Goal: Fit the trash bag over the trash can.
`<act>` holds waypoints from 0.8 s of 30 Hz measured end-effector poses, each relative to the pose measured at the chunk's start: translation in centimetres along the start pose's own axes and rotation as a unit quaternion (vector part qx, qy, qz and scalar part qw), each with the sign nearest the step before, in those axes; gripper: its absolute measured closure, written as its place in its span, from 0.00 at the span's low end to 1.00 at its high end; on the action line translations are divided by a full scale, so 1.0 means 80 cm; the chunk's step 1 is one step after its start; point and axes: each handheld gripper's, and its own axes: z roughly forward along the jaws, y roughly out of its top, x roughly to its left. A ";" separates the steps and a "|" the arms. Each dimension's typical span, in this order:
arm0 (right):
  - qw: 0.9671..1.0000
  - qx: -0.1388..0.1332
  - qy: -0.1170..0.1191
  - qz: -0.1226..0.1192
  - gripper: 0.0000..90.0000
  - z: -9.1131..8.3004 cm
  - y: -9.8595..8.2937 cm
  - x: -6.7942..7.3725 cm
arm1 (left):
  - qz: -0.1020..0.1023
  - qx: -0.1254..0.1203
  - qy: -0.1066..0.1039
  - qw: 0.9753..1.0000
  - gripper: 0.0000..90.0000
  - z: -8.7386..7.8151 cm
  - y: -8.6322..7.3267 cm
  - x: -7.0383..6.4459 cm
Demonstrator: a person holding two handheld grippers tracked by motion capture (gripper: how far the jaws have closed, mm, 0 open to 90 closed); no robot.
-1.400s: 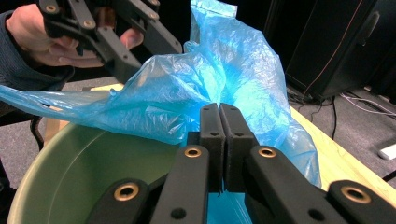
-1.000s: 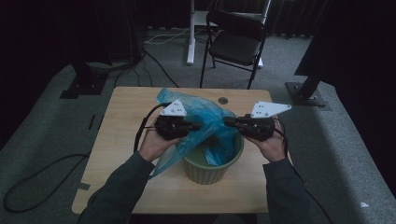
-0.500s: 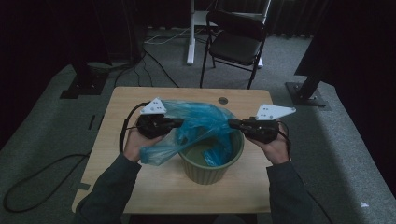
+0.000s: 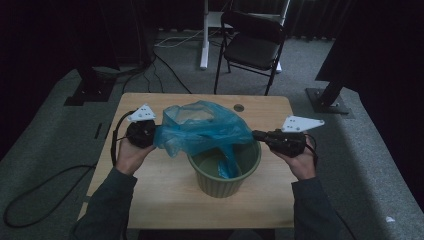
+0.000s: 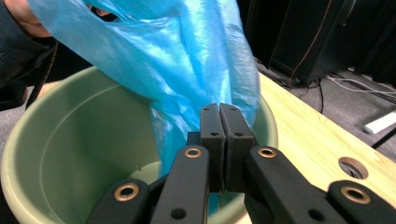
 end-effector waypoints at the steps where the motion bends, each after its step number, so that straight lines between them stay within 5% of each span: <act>1: 1.000 0.000 -0.002 0.001 0.99 -0.002 -0.001 -0.001 | -0.003 0.000 0.005 1.000 1.00 -0.002 -0.002 0.003; 11: 1.000 -0.006 -0.005 0.006 0.97 -0.009 -0.005 -0.003 | 0.009 -0.007 0.003 1.000 1.00 -0.004 0.003 -0.002; 24: 0.999 -0.031 0.005 -0.009 0.77 -0.005 0.021 0.007 | 0.024 -0.003 -0.002 1.000 1.00 0.000 0.008 -0.011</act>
